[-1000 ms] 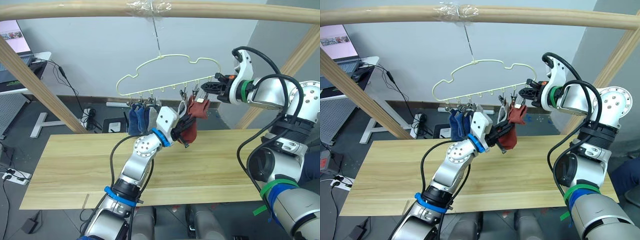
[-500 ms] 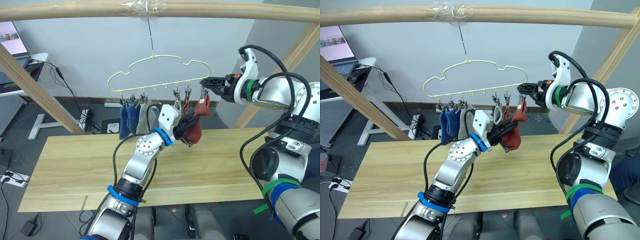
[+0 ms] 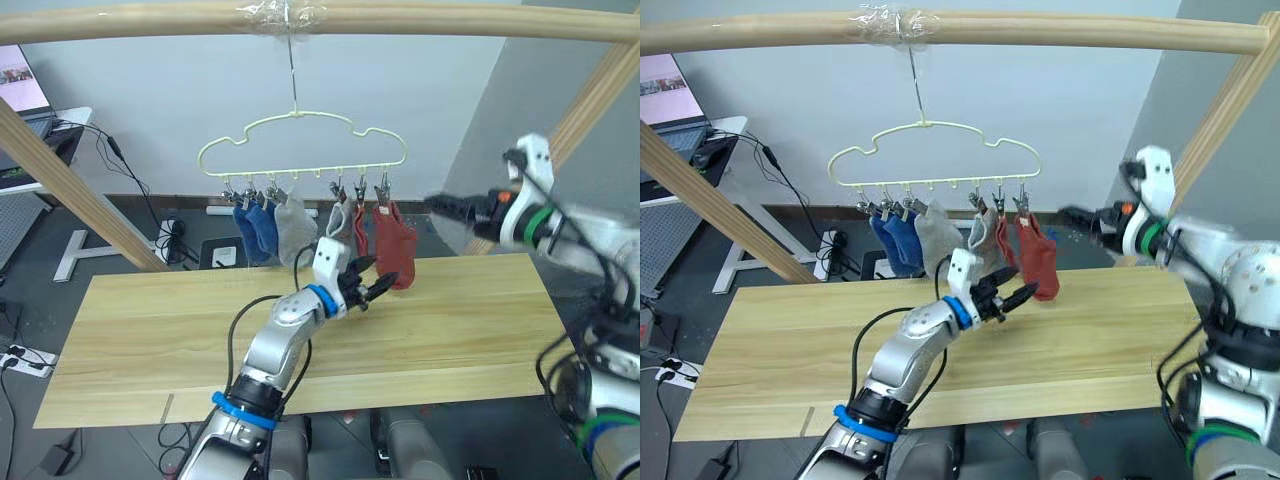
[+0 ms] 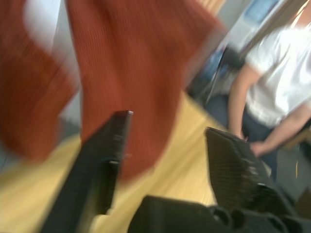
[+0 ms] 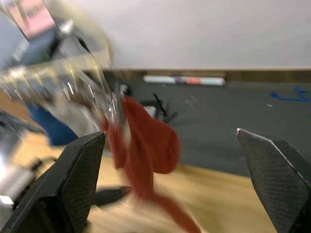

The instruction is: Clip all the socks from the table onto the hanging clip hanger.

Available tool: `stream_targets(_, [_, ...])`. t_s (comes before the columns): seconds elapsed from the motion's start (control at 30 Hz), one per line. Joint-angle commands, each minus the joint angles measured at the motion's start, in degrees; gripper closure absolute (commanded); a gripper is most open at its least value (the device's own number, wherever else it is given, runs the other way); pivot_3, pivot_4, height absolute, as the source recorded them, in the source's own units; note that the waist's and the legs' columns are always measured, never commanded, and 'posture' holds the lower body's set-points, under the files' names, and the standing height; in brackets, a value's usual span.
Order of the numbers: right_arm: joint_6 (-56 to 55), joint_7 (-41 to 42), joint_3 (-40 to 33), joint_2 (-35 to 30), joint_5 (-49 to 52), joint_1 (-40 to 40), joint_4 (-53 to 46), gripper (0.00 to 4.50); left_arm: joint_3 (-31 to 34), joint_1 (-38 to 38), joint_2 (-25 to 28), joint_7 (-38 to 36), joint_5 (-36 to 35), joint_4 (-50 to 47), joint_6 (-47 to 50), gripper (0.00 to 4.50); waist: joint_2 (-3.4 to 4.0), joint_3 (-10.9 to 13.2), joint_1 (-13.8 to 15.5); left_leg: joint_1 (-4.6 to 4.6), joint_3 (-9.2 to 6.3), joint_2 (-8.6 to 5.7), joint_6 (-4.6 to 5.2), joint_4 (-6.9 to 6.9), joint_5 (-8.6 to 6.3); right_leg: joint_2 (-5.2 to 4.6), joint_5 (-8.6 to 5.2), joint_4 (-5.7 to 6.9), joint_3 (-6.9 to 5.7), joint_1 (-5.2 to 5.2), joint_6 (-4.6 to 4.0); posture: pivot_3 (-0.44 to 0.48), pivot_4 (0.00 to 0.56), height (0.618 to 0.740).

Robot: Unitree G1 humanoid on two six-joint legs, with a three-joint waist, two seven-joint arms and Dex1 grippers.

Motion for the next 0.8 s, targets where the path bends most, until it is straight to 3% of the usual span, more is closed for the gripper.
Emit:
stream_targets(0.03, [-11.12, 8.22, 4.84, -4.04, -7.47, 6.84, -5.74, 0.0, 0.32, 1.9, 2.82, -1.78, 0.95, -1.5, -1.41, 0.74, 0.01, 0.0, -0.01, 0.0, 0.02, -0.02, 0.0, 0.0, 0.0, -0.02, 0.0, 0.0, 0.02, -0.01, 0.0, 0.016, 0.209, 0.74])
stream_targets(0.13, [-21.84, 15.16, 9.8, -8.61, -16.0, 16.17, -7.89, 0.0, 2.8, 5.11, 7.41, -3.33, 0.18, -4.16, -1.03, 0.04, 0.0, 0.0, 0.08, 0.0, 0.06, -0.01, -0.01, 0.04, 0.0, -0.03, 0.01, -0.02, 0.04, -0.01, 0.02, 0.026, 0.206, 0.74])
stream_targets(0.23, [-33.91, 23.13, 13.0, -13.8, -24.14, 27.94, -9.65, 0.0, 7.78, 11.01, 14.53, -5.17, -1.29, -9.22, -0.53, 0.04, 0.0, 0.0, 0.15, 0.03, -0.01, 0.02, -0.01, 0.01, 0.0, -0.02, 0.0, -0.07, -0.03, 0.03, 0.03, 0.046, 0.194, 0.74])
stream_targets(0.4, [-46.15, 33.96, 9.06, -16.5, -27.26, 39.04, -9.4, 0.0, 18.22, 20.48, 25.7, -10.38, -6.21, -15.08, 0.88, 0.04, 0.0, 0.0, 0.19, 0.14, 0.03, 0.09, -0.03, -0.05, 0.0, -0.03, -0.04, -0.08, 0.01, 0.06, -0.02, 0.071, 0.183, 0.74])
stream_targets(0.47, [-50.97, 39.5, 6.54, -18.13, -28.27, 43.11, -7.61, 0.0, 24.91, 24.6, 32.84, -14.62, -6.8, -12.62, -1.09, 0.04, -0.04, -0.02, 0.31, 0.22, 0.03, 0.08, -0.04, 0.0, 0.0, -0.09, -0.02, -0.1, -0.01, 0.19, 0.01, 0.102, 0.17, 0.74])
stream_targets(0.6, [-56.98, 47.7, 3.94, -20.78, -29.72, 48.38, -3.42, 0.0, 31.52, 27.93, 44.05, -19.05, -4.05, -1.9, -6.84, 0.04, -0.19, -0.14, 0.94, 0.35, 0.03, 0.16, -0.05, -0.01, -0.02, -0.16, -0.29, -0.2, -0.13, 0.36, -0.46, 0.128, 0.159, 0.74])
stream_targets(0.7, [-56.13, 48.88, 3.56, -20.11, -29.18, 48.32, -2.11, 0.0, 34.33, 26.9, 47.73, -20.76, -4.07, 4.89, -8.95, 0.04, -0.16, -0.23, 1.81, 0.34, 0.18, 0.26, -0.05, 0.0, -0.02, -0.37, -0.29, -0.24, -0.09, 0.38, -0.46, 0.14, 0.148, 0.74])
stream_targets(0.8, [-55.69, 47.5, 5.08, -18.08, -30.21, 45.76, -0.38, 0.0, 34.77, 23.44, 47.59, -19.82, -3.85, 9.67, -11.2, 0.04, -0.29, -0.46, 2.46, 0.3, 0.31, 0.26, -0.05, -0.01, -0.02, -0.58, -0.25, -0.41, -0.13, 0.43, -0.39, 0.145, 0.139, 0.74])
